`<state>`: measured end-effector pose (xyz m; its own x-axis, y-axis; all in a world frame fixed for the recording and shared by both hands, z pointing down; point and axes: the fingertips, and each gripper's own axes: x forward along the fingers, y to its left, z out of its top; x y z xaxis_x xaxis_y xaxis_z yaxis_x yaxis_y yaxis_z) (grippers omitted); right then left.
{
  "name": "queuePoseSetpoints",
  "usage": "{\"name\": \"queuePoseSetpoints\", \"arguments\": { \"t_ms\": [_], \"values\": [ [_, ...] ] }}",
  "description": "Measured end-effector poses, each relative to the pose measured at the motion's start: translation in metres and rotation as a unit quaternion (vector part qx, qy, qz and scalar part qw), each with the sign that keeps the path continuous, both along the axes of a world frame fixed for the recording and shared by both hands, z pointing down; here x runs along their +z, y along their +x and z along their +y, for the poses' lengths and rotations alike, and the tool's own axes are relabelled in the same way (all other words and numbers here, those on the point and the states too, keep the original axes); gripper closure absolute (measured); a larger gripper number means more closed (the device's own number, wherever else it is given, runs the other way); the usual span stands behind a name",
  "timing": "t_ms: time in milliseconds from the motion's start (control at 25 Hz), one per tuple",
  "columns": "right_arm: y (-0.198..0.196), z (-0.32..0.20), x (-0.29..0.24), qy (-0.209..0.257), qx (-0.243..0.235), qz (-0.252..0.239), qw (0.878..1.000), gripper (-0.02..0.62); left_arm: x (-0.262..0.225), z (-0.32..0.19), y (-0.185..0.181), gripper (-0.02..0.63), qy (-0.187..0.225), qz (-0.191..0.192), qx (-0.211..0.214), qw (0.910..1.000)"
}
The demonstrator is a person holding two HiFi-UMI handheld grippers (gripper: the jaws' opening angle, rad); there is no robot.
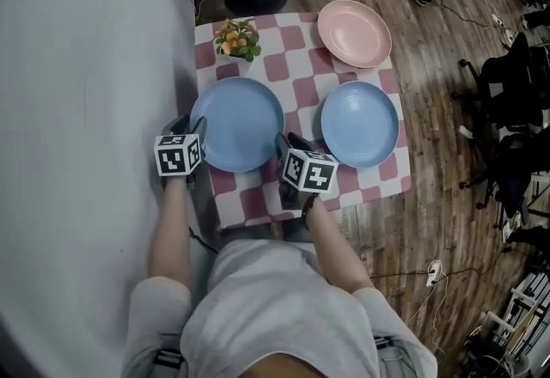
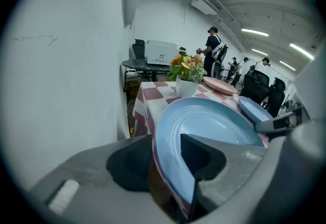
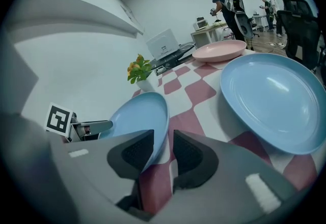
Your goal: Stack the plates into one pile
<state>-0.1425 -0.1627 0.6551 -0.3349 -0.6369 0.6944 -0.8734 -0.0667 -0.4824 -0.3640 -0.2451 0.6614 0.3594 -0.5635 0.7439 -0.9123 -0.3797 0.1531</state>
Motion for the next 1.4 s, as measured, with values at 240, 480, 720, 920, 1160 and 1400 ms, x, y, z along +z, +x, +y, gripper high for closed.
{"name": "queuePoseSetpoints", "arguments": {
  "t_ms": [240,480,720,920,1160,1400],
  "values": [
    [-0.013,0.004,0.014,-0.018,-0.024,0.008,1.0,0.497,0.003,0.001,-0.009,0.552,-0.001,-0.014,-0.013,0.9998],
    [-0.004,0.003,-0.001,-0.003,-0.005,0.027,1.0,0.527,-0.018,0.002,-0.002,0.569,0.02,0.0,-0.011,0.9997],
    [0.026,-0.007,-0.044,0.051,0.024,0.04,0.998,0.54,-0.058,-0.003,0.024,0.566,0.074,0.025,0.0,0.997],
    [0.058,-0.01,-0.082,0.1,0.048,0.058,0.992,0.548,-0.097,-0.007,0.056,0.56,0.134,0.039,0.019,0.9901],
    [0.096,0.001,-0.112,0.136,0.082,0.082,0.984,0.552,-0.129,-0.003,0.095,0.561,0.167,0.077,0.04,0.9821],
    [0.12,0.014,-0.118,0.139,0.114,0.098,0.979,0.557,-0.134,0.003,0.121,0.565,0.167,0.1,0.053,0.9793]
  ]
}}
